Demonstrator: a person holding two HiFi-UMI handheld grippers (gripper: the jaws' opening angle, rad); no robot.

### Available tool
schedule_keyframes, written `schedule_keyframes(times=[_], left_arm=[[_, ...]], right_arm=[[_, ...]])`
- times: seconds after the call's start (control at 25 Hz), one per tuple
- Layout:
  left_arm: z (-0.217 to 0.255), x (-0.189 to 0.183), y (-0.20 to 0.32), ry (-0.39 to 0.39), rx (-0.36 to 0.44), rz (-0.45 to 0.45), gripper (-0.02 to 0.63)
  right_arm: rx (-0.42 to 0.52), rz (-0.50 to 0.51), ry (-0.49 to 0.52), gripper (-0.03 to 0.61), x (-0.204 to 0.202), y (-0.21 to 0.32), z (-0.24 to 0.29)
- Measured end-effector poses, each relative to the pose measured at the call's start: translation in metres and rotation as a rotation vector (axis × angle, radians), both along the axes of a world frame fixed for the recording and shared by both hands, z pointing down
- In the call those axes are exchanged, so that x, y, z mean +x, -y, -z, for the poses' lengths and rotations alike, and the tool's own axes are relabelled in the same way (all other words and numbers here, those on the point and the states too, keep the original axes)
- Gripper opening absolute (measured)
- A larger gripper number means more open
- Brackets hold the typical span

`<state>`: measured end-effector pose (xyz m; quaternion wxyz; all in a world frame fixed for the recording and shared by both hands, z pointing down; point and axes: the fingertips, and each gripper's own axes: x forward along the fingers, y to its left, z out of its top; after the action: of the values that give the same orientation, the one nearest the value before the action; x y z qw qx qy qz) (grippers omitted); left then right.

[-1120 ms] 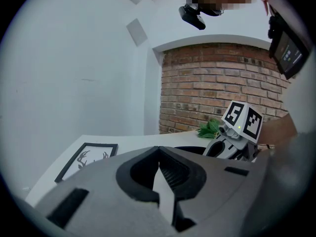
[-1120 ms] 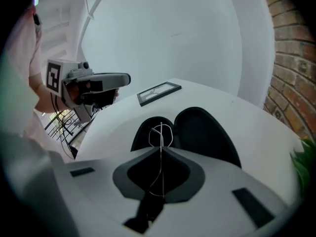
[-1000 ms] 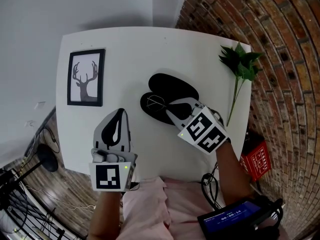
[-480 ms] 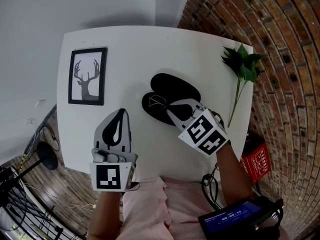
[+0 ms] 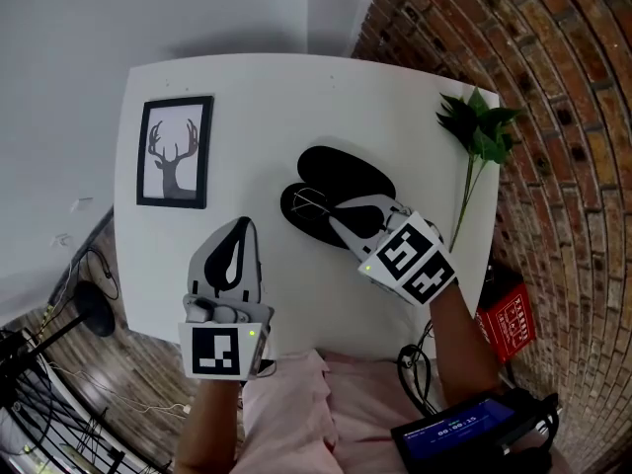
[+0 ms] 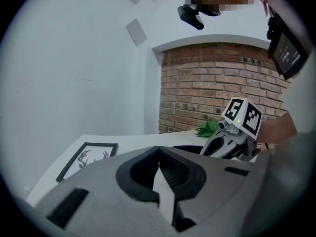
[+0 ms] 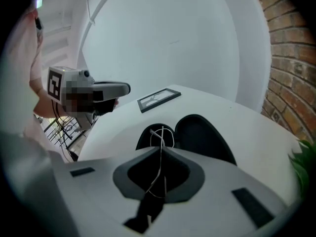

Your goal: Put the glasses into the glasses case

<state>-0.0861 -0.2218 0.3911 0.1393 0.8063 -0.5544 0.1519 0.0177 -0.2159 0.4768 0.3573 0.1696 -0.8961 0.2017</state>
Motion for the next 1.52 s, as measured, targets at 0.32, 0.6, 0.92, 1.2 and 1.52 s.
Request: schedule_keyframes(times=[0.32, 0.6, 0.92, 1.2, 1.52], left_arm=[[-0.002, 0.002, -0.002, -0.004, -0.009, -0.001, 0.005], [-0.001, 0.001, -0.001, -0.005, -0.009, 0.0, 0.005], [0.0, -0.003, 0.0, -0.005, -0.001, 0.002, 0.005], [0.016, -0.001, 0.001, 0.001, 0.066, -0.014, 0.005], [0.069, 0.008, -0.005, -0.005, 0.189, -0.073, 0.005]], right_arm=[[0.031, 0.038, -0.075, 0.016, -0.002, -0.004, -0.013], [0.043, 0.047, -0.086, 0.028, -0.003, -0.003, -0.014], [0.081, -0.051, 0.12, 0.123, 0.002, 0.009, 0.034], [0.229, -0.306, 0.28, 0.086, 0.072, 0.052, 0.104], [0.391, -0.454, 0.226, 0.075, 0.097, 0.025, 0.146]])
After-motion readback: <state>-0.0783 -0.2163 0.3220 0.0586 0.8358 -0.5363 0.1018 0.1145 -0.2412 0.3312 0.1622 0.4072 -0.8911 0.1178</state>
